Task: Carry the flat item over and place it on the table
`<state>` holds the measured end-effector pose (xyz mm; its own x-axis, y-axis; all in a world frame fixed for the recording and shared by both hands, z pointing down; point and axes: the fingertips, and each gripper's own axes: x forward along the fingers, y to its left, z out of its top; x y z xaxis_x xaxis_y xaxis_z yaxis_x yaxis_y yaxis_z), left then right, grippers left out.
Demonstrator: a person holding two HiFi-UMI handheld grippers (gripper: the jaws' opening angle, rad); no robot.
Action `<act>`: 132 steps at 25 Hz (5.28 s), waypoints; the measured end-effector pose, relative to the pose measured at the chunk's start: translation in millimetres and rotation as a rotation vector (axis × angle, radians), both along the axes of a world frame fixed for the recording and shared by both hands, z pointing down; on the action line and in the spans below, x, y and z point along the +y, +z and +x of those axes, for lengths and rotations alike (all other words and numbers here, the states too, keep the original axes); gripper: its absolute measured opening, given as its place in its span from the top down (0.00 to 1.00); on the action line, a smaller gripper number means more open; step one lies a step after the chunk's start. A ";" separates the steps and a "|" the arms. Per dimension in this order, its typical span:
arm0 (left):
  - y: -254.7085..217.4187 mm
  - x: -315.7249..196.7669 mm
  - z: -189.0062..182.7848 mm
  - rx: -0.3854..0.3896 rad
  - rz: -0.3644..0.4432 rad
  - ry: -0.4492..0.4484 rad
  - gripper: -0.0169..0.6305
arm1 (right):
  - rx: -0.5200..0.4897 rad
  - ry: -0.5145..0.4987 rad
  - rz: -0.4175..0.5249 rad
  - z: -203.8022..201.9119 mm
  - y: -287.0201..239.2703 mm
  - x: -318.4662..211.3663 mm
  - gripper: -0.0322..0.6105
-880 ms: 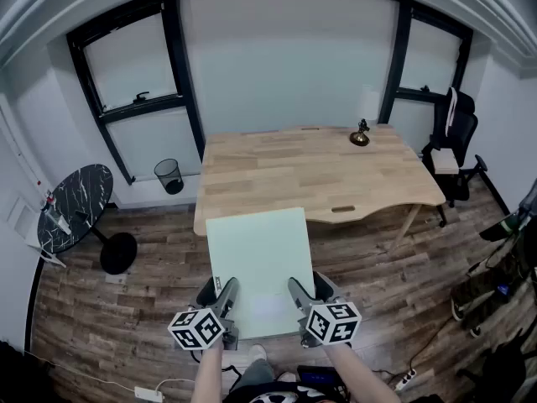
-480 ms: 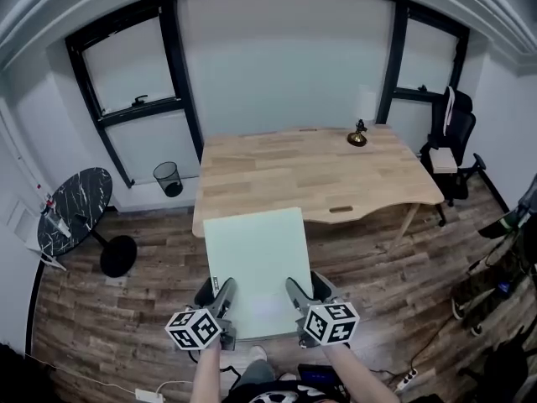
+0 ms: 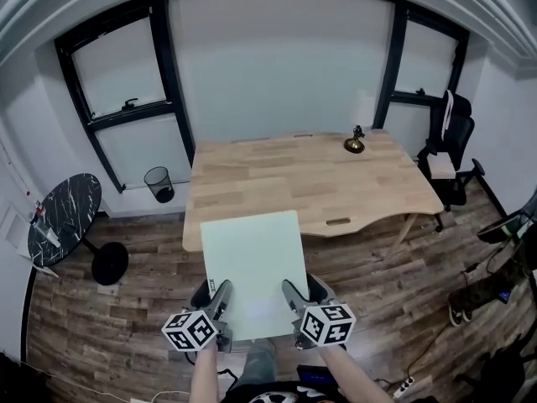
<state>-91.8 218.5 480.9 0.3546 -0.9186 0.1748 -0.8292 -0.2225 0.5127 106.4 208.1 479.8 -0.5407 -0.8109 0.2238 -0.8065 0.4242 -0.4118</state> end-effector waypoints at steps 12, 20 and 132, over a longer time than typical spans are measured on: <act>18.9 -193.4 -39.8 0.008 -0.039 0.029 0.54 | 0.000 0.026 -0.050 -40.0 18.2 -187.7 0.53; 26.1 -325.5 -70.9 0.011 -0.073 0.066 0.54 | 0.008 0.065 -0.085 -71.5 25.0 -312.5 0.53; 133.7 -463.3 -88.4 -0.284 -0.281 -0.074 0.96 | 0.122 0.024 -0.280 -70.1 140.9 -464.9 0.94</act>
